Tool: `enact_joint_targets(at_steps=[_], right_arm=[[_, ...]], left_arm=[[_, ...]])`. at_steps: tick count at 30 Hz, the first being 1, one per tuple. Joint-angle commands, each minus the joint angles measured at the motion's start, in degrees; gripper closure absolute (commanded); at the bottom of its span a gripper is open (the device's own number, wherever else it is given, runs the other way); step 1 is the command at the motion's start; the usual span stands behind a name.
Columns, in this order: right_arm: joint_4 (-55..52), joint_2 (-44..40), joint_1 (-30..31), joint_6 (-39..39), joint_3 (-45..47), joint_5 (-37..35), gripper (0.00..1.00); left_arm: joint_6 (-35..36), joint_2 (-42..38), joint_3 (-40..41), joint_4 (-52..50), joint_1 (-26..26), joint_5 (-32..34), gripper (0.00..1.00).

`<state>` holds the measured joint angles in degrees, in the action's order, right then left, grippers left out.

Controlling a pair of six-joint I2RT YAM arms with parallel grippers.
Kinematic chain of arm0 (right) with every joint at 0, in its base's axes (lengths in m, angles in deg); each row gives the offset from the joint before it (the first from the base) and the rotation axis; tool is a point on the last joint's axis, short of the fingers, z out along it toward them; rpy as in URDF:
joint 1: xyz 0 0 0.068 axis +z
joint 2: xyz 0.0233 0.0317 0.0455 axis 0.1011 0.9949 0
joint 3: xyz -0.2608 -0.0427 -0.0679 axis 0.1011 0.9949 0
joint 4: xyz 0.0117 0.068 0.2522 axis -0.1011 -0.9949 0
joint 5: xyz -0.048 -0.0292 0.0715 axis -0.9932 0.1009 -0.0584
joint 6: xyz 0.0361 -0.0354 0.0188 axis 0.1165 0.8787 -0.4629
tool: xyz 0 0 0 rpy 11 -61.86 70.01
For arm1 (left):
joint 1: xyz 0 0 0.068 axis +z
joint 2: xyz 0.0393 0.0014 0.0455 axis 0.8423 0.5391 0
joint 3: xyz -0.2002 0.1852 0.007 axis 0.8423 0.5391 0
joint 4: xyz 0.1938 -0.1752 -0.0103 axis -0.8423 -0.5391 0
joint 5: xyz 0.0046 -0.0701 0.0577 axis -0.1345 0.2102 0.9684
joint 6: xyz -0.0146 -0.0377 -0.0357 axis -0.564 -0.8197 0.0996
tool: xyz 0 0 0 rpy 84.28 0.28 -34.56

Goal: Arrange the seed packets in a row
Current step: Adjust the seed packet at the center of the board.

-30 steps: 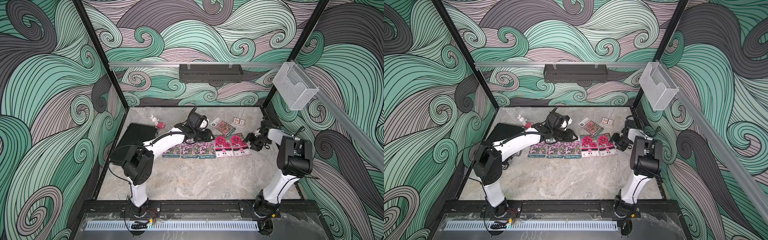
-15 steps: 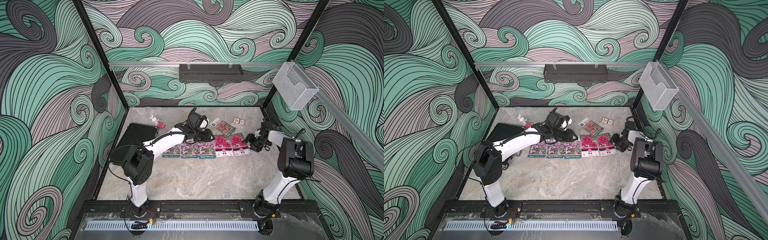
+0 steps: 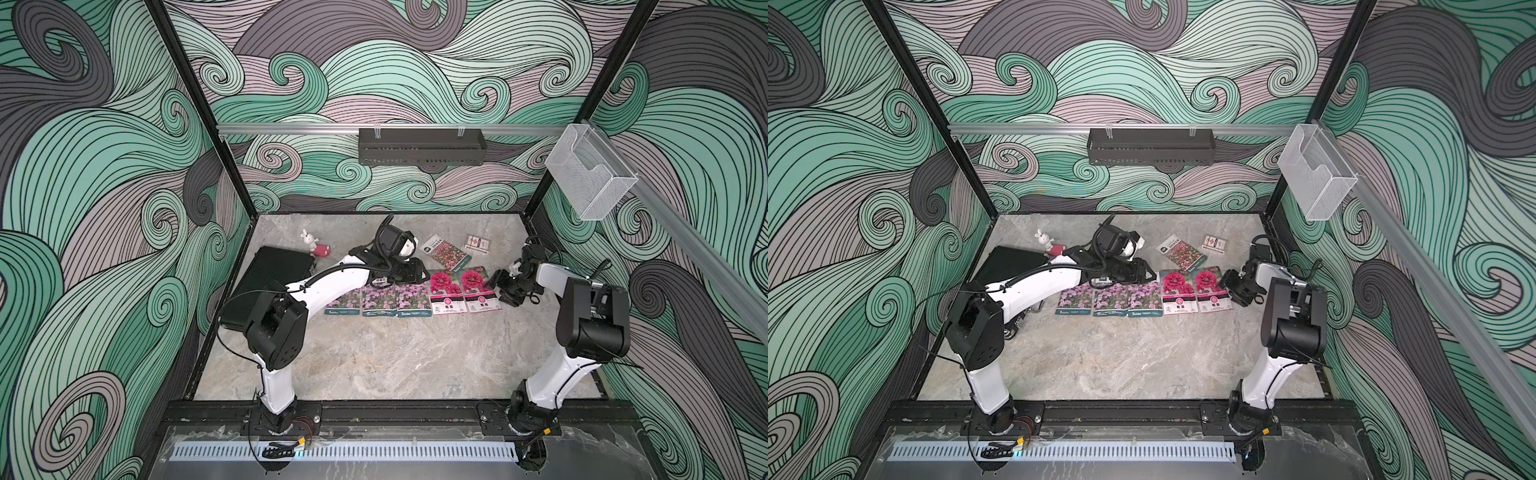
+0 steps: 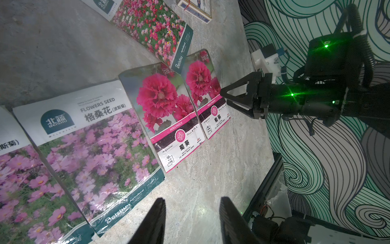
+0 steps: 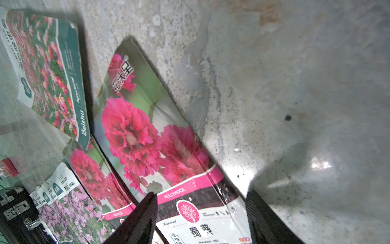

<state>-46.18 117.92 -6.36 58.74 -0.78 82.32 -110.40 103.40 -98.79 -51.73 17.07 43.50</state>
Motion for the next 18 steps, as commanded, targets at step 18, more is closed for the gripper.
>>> enact_joint_targets(at_steps=[18], right_arm=[[-0.8, -12.2, 1.1, -0.4, -5.2, 4.7, 0.28]], left_arm=[[-2.1, 11.9, -9.8, 2.3, 0.0, 1.0, 0.53]])
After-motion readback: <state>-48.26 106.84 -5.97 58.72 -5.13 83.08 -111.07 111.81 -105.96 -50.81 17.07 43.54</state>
